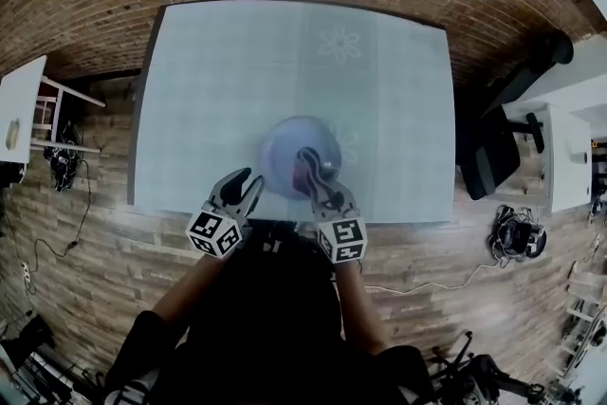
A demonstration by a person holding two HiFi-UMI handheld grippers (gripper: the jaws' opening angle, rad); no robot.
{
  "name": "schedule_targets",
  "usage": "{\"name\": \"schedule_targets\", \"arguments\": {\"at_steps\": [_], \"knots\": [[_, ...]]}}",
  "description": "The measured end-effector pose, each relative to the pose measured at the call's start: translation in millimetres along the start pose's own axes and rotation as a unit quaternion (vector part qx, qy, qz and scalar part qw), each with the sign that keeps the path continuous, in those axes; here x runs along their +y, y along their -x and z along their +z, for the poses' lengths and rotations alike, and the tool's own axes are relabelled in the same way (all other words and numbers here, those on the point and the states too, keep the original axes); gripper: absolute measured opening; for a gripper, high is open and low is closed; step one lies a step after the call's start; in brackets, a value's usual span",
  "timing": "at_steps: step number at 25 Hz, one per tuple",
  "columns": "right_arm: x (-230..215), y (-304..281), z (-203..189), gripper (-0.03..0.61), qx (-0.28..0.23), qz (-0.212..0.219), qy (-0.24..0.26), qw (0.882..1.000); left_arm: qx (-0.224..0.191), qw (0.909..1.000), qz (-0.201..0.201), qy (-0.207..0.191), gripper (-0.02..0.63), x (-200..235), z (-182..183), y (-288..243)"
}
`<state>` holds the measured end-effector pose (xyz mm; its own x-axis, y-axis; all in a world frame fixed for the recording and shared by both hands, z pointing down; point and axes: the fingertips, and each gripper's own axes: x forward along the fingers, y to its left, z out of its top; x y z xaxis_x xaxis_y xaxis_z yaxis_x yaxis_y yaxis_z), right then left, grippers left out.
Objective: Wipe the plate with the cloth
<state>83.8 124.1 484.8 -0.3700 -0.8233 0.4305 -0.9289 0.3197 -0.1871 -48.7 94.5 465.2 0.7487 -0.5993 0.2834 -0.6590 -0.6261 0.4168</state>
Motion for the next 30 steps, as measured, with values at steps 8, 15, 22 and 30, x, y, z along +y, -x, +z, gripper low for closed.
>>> {"name": "schedule_targets", "arguments": {"at_steps": [8, 15, 22, 30], "knots": [[22, 13, 40, 0.06, -0.05, -0.059, 0.012, 0.997, -0.006, 0.9988, -0.044, -0.022, 0.115, -3, 32, 16], [44, 19, 68, 0.06, -0.085, -0.092, 0.021, 0.992, -0.033, 0.9966, -0.036, -0.066, 0.066, 14, 73, 23], [58, 22, 81, 0.06, -0.099, -0.093, 0.018, 0.991, -0.044, 0.9941, -0.044, -0.089, 0.051, 14, 91, 25], [68, 27, 81, 0.06, -0.109, -0.089, 0.026, 0.99, -0.042, 0.9946, -0.06, -0.073, 0.046, 8, 84, 24]]}}
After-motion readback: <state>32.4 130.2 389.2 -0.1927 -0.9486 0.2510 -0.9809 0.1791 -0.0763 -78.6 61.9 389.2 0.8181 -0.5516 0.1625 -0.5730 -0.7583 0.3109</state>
